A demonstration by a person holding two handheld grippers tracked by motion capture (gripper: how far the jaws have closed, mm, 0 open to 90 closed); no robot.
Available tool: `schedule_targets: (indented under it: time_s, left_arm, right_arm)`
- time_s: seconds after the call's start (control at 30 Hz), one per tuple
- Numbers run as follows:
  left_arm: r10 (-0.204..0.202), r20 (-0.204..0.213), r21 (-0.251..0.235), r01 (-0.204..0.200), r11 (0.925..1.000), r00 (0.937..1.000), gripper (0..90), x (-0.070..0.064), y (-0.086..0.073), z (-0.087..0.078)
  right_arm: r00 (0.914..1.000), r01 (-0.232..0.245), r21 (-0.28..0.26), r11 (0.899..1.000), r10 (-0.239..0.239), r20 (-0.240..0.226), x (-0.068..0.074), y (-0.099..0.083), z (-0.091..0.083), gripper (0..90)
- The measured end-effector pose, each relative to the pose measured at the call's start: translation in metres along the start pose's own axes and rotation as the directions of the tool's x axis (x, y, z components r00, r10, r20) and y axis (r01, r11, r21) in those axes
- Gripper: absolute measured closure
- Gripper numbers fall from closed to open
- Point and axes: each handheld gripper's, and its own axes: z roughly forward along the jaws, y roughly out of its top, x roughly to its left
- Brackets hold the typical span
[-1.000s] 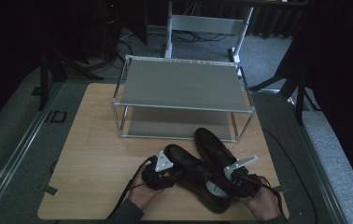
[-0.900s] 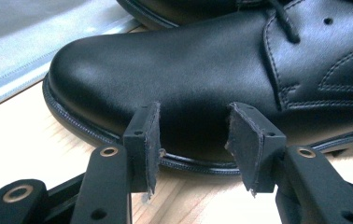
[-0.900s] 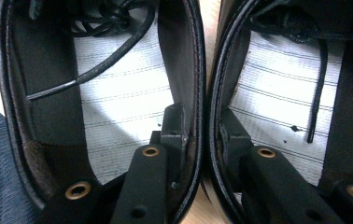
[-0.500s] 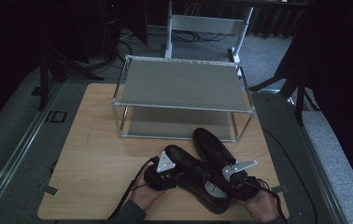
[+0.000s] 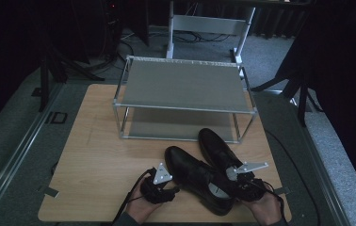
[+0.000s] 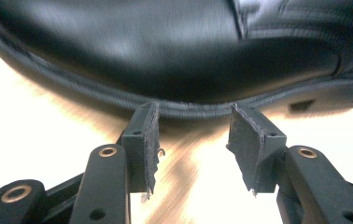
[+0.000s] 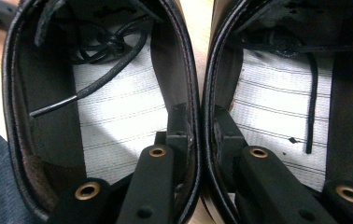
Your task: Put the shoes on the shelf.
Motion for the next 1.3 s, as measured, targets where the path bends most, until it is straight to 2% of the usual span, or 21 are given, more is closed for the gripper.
schedule_targets:
  time_s: [0.2, 0.27, 0.4, 0.57, 0.67, 0.73, 0.9, 1.1, 1.3]
  left_arm:
    - [-0.024, -0.024, -0.001, 0.024, 0.9997, 0.9994, 53.9, 0.003, 0.004, 0.006]
    - [-0.04, -0.03, -0.006, 0.04, 0.9992, 0.9987, 54.0, 0.006, 0.007, 0.007]
    - [-0.049, -0.06, -0.007, 0.049, 0.9988, 0.997, 53.9, 0.01, 0.012, 0.009]
    - [-0.066, -0.048, -0.026, 0.065, 0.9976, 0.9967, 54.6, 0.018, 0.02, 0.012]
    - [-0.078, -0.049, -0.043, 0.076, 0.9962, 0.9958, 55.3, 0.022, 0.025, 0.015]
    - [-0.094, -0.041, -0.056, 0.091, 0.9942, 0.9947, 55.6, 0.027, 0.029, 0.017]
    - [-0.104, -0.036, -0.072, 0.101, 0.9923, 0.9939, 58.0, 0.033, 0.039, 0.021]
    - [-0.122, -0.046, -0.098, 0.118, 0.9882, 0.9914, 58.7, 0.041, 0.053, 0.024]
    - [-0.132, -0.069, -0.099, 0.124, 0.9873, 0.9889, 59.2, 0.053, 0.063, 0.031]
  right_arm:
    - [0.9997, -0.022, -0.023, 0.999, 0.022, 0.006, 0.003, -0.003, -0.001, 80.8]
    - [0.9999, -0.013, -0.024, 1.0, 0.013, -0.006, 0.007, -0.003, -0.001, 80.7]
    - [1.0, 0.004, -0.042, 0.999, -0.005, -0.002, 0.016, -0.002, 0.001, 80.6]
    - [0.9993, 0.033, -0.054, 0.998, -0.032, 0.017, 0.022, 0.003, 0.001, 80.5]
    - [0.9994, 0.026, -0.066, 0.997, -0.025, 0.022, 0.022, 0.006, 0.001, 80.5]
    - [0.9997, 0.003, -0.083, 0.997, -0.001, 0.023, 0.021, 0.007, 0.002, 80.5]
    - [0.9989, -0.022, -0.116, 0.993, 0.027, 0.038, 0.017, 0.013, 0.0, 80.5]
    - [0.9973, -0.047, -0.151, 0.987, 0.055, 0.048, 0.011, 0.022, -0.001, 80.6]
    - [0.9952, -0.062, -0.165, 0.984, 0.074, 0.064, 0.007, 0.032, 0.004, 80.6]
